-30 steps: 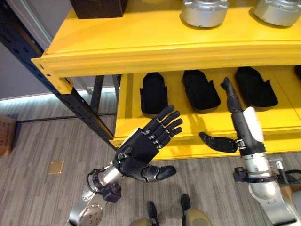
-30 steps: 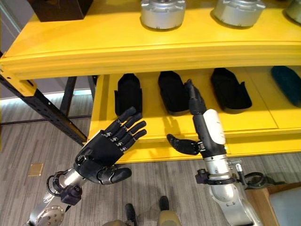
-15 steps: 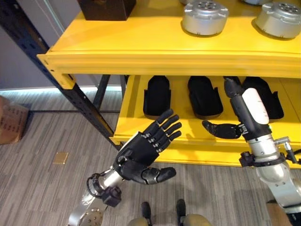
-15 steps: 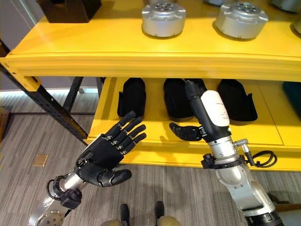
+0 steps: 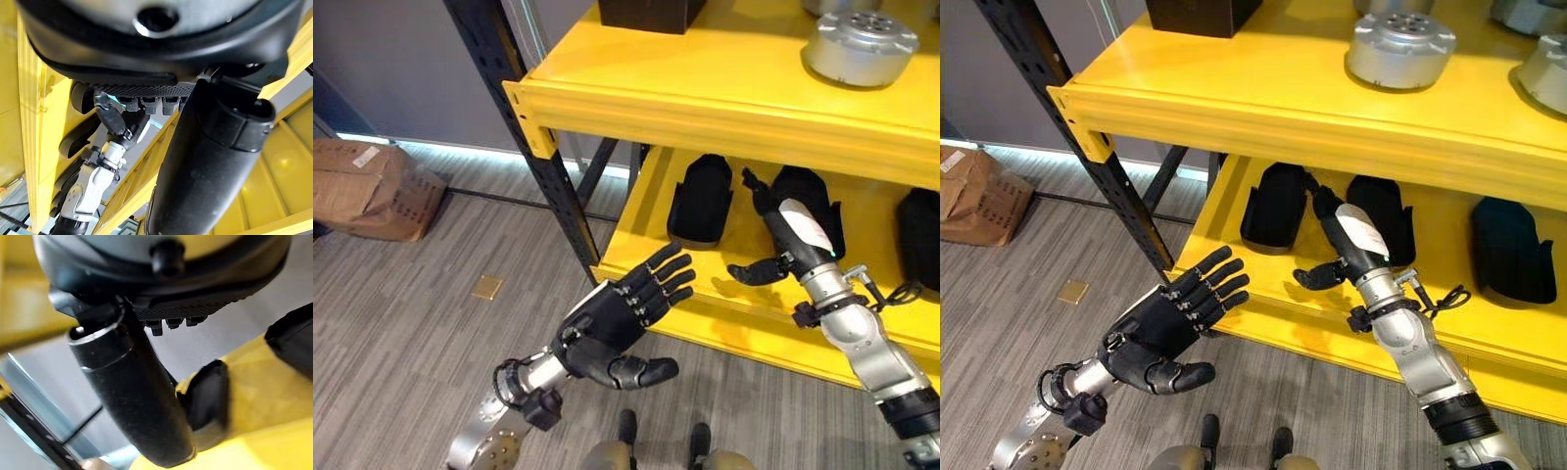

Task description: Move parts from the plastic box to the shelf.

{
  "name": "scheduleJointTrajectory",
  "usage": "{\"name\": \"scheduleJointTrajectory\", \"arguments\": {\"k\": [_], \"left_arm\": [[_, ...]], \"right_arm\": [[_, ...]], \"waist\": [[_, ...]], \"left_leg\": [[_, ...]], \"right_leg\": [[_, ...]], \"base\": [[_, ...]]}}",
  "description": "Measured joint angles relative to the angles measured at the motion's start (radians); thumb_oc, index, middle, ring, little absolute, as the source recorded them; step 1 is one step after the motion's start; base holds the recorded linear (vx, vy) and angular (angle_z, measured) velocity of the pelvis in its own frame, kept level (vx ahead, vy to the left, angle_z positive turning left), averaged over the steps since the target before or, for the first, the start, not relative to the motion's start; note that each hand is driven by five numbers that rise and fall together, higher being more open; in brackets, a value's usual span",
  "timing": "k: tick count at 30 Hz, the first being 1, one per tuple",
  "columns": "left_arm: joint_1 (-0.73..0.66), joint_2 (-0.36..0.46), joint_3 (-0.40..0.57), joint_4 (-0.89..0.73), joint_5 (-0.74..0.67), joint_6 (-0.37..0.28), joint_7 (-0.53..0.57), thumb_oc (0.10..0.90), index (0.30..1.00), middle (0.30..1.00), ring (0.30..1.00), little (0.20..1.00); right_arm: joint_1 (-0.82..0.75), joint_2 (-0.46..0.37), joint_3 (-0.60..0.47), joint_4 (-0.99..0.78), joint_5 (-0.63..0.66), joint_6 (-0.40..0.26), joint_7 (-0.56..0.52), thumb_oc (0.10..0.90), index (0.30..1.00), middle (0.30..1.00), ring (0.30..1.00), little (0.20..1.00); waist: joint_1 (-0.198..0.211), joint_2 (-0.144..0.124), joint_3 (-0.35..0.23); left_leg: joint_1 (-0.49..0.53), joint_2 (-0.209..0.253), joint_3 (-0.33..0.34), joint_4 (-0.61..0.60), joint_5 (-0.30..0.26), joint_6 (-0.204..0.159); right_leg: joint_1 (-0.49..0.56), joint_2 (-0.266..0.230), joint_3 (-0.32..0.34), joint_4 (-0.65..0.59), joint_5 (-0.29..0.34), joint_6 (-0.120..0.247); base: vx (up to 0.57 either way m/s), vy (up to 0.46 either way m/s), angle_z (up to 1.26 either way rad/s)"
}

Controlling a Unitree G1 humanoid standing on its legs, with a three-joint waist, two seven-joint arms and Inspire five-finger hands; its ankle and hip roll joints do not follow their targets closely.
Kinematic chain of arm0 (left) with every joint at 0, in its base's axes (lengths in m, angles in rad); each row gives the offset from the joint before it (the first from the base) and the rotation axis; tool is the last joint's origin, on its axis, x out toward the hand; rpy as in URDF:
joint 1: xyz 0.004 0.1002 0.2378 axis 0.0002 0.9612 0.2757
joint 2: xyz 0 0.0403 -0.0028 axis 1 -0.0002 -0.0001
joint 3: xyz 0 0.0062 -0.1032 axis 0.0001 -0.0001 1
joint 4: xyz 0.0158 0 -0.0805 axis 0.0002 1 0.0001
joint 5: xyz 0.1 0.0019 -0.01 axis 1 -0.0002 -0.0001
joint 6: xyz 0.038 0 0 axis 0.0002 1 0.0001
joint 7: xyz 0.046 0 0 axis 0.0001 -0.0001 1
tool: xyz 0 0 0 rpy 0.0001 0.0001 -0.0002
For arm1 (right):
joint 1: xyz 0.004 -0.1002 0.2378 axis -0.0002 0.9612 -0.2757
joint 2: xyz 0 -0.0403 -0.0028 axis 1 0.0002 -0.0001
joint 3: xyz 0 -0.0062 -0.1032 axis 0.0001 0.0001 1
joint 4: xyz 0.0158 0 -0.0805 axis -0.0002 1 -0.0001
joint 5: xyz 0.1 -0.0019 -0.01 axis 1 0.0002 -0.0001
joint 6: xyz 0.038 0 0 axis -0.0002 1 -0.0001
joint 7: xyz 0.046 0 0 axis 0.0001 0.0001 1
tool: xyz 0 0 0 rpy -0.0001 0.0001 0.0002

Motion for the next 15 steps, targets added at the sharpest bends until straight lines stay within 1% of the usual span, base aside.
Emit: {"name": "scheduleJointTrajectory", "arguments": {"k": [4, 5, 6, 8, 9, 12, 15], "left_arm": [[-0.001, 0.0, 0.0, 0.004, 0.0, 0.006, -0.021, 0.9, 1.0, 1.0, 1.0, 1.0], [0.0, 0.0, 0.0, 0.006, 0.0, 0.011, -0.025, 0.9, 1.0, 1.0, 1.0, 1.0], [0.0, 0.0, 0.0, 0.008, 0.0, 0.011, -0.026, 0.9, 1.0, 1.0, 1.0, 1.0], [-0.001, 0.0, 0.001, 0.009, 0.0, 0.011, -0.032, 0.9, 1.0, 1.0, 1.0, 1.0], [-0.002, 0.0, 0.001, 0.009, 0.0, 0.013, -0.041, 0.9, 1.0, 1.0, 1.0, 1.0], [-0.002, 0.0, 0.001, 0.01, 0.0, 0.016, -0.043, 0.9, 1.0, 1.0, 1.0, 1.0], [-0.001, 0.0, 0.001, 0.01, 0.0, 0.016, -0.043, 0.9, 1.0, 1.0, 1.0, 1.0]], "right_arm": [[0.0, 0.0, 0.0, 0.031, -0.018, 0.005, -0.031, 0.9, 1.0, 1.0, 1.0, 1.0], [0.0, 0.0, -0.002, 0.047, -0.018, 0.023, -0.042, 0.9, 1.0, 1.0, 1.0, 1.0], [0.0, 0.001, -0.003, 0.061, -0.018, 0.024, -0.047, 0.9, 1.0, 1.0, 1.0, 1.0], [0.003, 0.002, -0.008, 0.076, -0.021, 0.052, -0.069, 0.9, 1.0, 1.0, 1.0, 1.0], [0.004, 0.01, -0.013, 0.076, -0.038, 0.062, -0.089, 0.9, 1.0, 1.0, 1.0, 1.0], [0.005, 0.016, -0.013, 0.088, -0.109, 0.061, -0.132, 0.9, 1.0, 1.0, 1.0, 1.0], [0.017, 0.029, -0.025, 0.097, -0.202, 0.051, -0.223, 0.9, 1.0, 1.0, 1.0, 1.0]], "waist": [[0.001, 0.0, 0.0], [0.001, -0.001, 0.004], [0.001, -0.001, 0.005], [0.0, 0.001, 0.026], [-0.003, 0.002, 0.04], [-0.012, 0.001, 0.049], [-0.015, 0.002, 0.05]], "left_leg": [[0.001, 0.0, -0.002, 0.0, 0.0, 0.001], [0.001, 0.0, -0.003, 0.004, -0.001, 0.001], [0.001, 0.0, -0.004, 0.006, -0.002, 0.001], [0.001, 0.0, -0.004, 0.014, -0.013, 0.007], [0.0, 0.0, -0.003, 0.025, -0.019, 0.009], [0.0, -0.002, -0.002, 0.034, -0.023, 0.009], [0.001, -0.003, 0.001, 0.052, -0.036, 0.011]], "right_leg": [[0.0, 0.0, -0.001, 0.005, -0.005, 0.0], [-0.001, -0.001, -0.001, 0.01, -0.008, -0.001], [-0.001, -0.001, -0.001, 0.014, -0.009, -0.001], [-0.001, -0.004, -0.001, 0.032, -0.016, -0.001], [-0.002, -0.006, -0.001, 0.04, -0.019, -0.002], [-0.002, -0.009, 0.0, 0.052, -0.024, -0.002], [-0.006, -0.014, 0.002, 0.077, -0.04, -0.003]], "base": [[0.0, -0.009, 0.0], [0.0, 0.0, 0.0], [0.0, 0.0, 0.0], [0.0, 0.0, 0.0], [0.0, 0.0, 0.0], [0.0, 0.0, 0.0], [0.01, 0.008, -0.01]]}}
